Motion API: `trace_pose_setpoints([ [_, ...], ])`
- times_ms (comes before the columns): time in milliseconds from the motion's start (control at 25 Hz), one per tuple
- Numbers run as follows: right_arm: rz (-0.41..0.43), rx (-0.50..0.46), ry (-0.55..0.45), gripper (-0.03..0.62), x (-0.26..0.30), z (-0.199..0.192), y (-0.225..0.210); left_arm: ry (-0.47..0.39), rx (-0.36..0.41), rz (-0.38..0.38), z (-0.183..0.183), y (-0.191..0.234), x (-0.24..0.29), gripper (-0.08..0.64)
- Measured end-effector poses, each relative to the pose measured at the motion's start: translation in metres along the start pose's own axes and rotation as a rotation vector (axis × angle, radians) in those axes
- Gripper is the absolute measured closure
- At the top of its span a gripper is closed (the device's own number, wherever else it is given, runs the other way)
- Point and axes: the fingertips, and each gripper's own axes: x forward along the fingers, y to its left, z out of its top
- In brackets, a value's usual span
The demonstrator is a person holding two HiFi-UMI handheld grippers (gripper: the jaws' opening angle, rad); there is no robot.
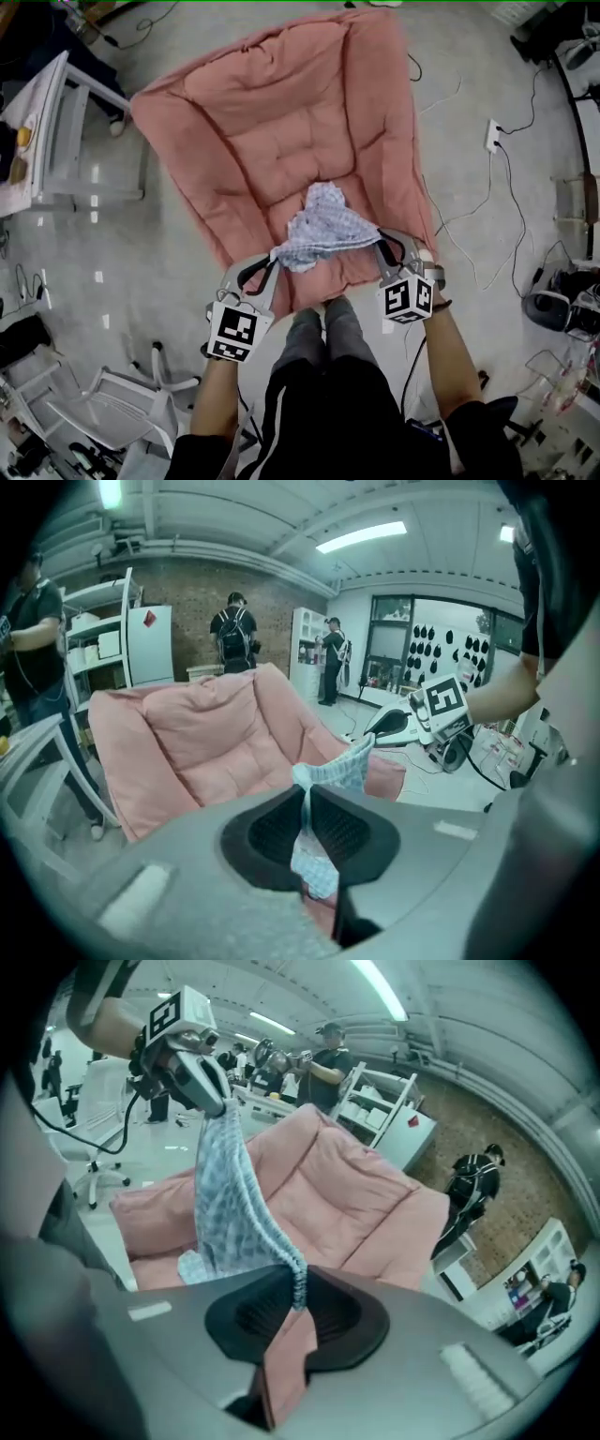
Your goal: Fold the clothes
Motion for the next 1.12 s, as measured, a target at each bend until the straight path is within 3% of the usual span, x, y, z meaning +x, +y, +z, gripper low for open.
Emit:
trace_pose_setpoints([
  [360, -0.268, 0.018, -0.077, 0.545, -0.125, 0.077, -0.083, -0.162, 0.152, -0.02, 0.125, -0.016, -0.069, 0.528],
  [680, -0.405, 0.018, -0.114, 0.545, -0.205, 0.109, -0.096, -0.284, 0.238, -0.029, 0.183, -0.037, -0.12, 0.528],
  [1120, -0.524, -0.006, -0.253, 0.543, -0.292, 0.15, -0.134, -0.4, 0.313, 0.048, 0.251, -0.073, -0.175, 0.528],
])
